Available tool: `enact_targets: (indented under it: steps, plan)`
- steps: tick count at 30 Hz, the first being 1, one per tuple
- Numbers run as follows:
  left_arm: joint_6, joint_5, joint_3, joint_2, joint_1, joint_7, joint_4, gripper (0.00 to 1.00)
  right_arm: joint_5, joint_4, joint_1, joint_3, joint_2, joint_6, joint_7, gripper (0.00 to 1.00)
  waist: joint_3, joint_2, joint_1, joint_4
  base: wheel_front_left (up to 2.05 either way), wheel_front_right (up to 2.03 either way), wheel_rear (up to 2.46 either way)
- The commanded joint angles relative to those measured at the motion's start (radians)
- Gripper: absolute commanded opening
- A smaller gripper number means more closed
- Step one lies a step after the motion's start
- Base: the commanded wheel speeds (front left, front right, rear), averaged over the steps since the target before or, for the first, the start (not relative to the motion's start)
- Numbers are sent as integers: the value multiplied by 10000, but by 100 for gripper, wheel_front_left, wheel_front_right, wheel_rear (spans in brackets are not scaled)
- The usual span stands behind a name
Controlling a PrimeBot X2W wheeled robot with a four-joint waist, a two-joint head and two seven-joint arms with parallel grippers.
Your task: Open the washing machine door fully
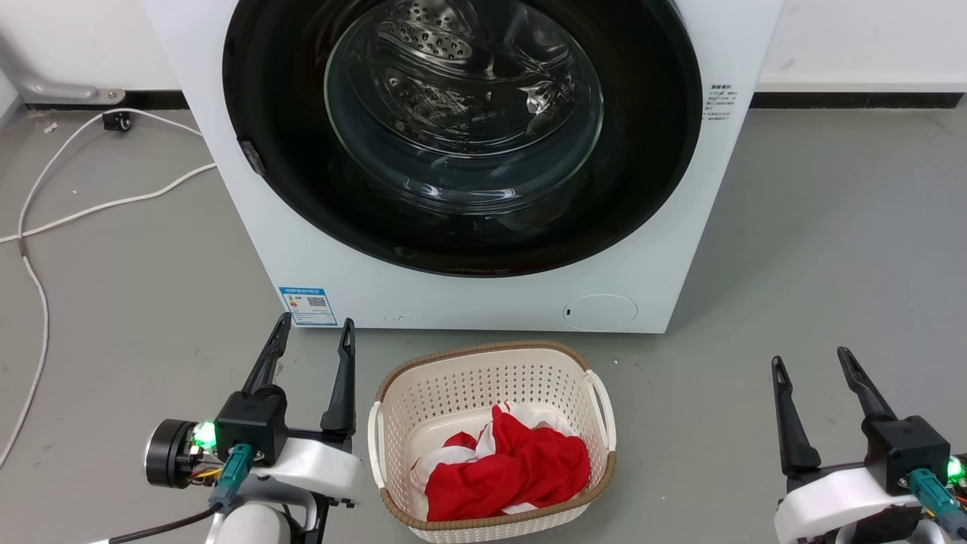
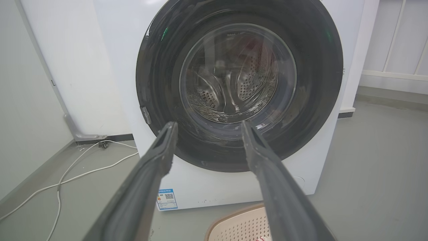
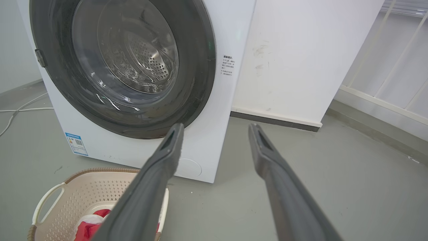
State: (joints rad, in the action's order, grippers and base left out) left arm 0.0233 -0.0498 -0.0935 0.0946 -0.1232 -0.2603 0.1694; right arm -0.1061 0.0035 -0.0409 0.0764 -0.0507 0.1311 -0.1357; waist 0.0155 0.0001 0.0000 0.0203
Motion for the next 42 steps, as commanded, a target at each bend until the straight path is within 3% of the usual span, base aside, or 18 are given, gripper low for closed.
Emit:
enact_targets:
  steps: [1,11,12,13,26,29,30,37,42]
  plan:
    - [-21,11,15,-4,-43,-75,22,100,57,-11,-62,12,9,-7,1,100,4,-1,0,1,0,0,0]
    - [-11,-1,96,-54,-54,-54,15,100,252,23,-2,51,9,-7,57,100,88,-1,0,-10,0,0,0]
    - [-8,4,102,-56,-57,-54,17,100,333,54,4,47,9,-7,86,42,90,-1,0,-12,0,0,0]
    - [-9,10,108,-61,-55,-54,23,100,326,70,8,46,10,-7,91,0,87,-1,0,-13,0,0,0]
    - [-17,56,184,-108,-23,-52,-17,100,1664,44,164,451,10,-7,-249,0,88,-1,0,13,0,0,0]
    - [-22,57,198,-123,-8,-52,-47,100,3795,219,304,693,9,-7,-477,0,104,-1,0,21,0,0,0]
    - [-23,53,203,-128,-6,-54,-56,100,5192,339,396,653,15,-7,-527,0,115,-1,0,18,0,0,0]
    - [-23,15,258,-162,-47,-52,-100,100,12143,618,1153,728,7,-5,-811,0,211,-1,0,-20,0,0,0]
    - [-65,4,395,-145,-155,-52,-216,100,14666,687,2131,1198,2,-3,-236,0,486,-1,0,-156,0,0,0]
